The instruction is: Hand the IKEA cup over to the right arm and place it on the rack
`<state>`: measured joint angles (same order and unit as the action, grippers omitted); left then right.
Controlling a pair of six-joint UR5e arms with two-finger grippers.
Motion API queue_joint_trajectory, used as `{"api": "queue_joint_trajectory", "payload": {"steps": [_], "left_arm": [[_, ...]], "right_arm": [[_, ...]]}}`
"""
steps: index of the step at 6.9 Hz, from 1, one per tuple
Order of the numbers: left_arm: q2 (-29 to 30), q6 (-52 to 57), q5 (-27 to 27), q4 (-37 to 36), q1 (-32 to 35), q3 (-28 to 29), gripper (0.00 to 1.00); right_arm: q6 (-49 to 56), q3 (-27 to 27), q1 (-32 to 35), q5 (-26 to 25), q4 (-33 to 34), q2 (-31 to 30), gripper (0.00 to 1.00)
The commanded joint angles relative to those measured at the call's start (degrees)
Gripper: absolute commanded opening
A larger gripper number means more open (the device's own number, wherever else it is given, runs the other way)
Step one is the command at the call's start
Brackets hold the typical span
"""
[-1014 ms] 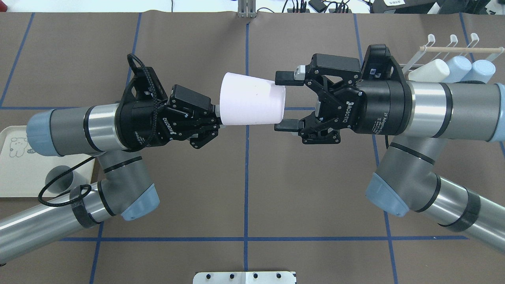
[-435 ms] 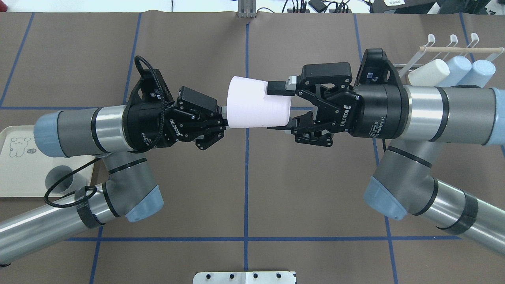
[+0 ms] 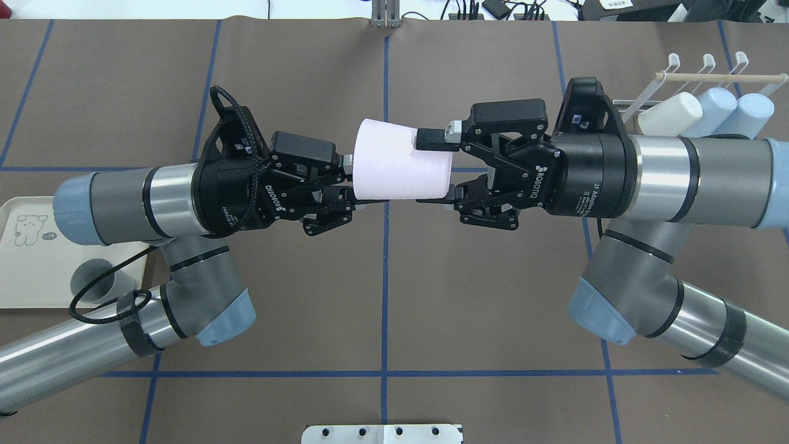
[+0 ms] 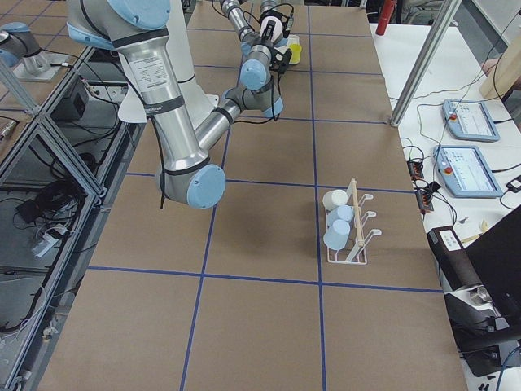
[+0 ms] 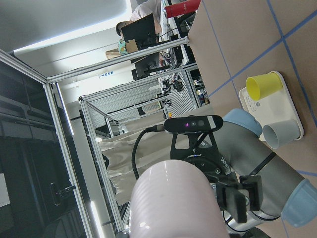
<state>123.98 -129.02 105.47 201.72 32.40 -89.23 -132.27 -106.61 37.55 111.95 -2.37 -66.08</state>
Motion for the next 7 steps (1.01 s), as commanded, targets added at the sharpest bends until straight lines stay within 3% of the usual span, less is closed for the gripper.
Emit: {"api": "queue_joint_trajectory", "payload": {"steps": [1,3,4,5,7], "left_arm": [[-0.58,0.35,-0.27,0.25,1.16,0.02,0.98],[-0.76,0.61,-1.94,0.25,4.58,4.39,0.98],[-1.54,5.48,-1.76,-0.27,5.64,4.59,0.98],[-5.82,12.23,-1.76,-0.36,6.26,4.68,0.98],[-7.35,20.88,-1.24,-6.46,10.38,5.73,0.99]], "right_arm": [[0.09,-0.18,0.24,-1.89,-0.09,-0.71,0.0],[2.79,0.95,1.56,-5.14,1.22,-2.72,0.0],[8.12,1.74,3.65,-5.25,5.32,-4.13,0.0],[18.27,2.01,5.93,-5.17,13.54,-4.49,0.0],[31.77,2.02,9.8,-5.52,29.54,-4.41,0.0]]}}
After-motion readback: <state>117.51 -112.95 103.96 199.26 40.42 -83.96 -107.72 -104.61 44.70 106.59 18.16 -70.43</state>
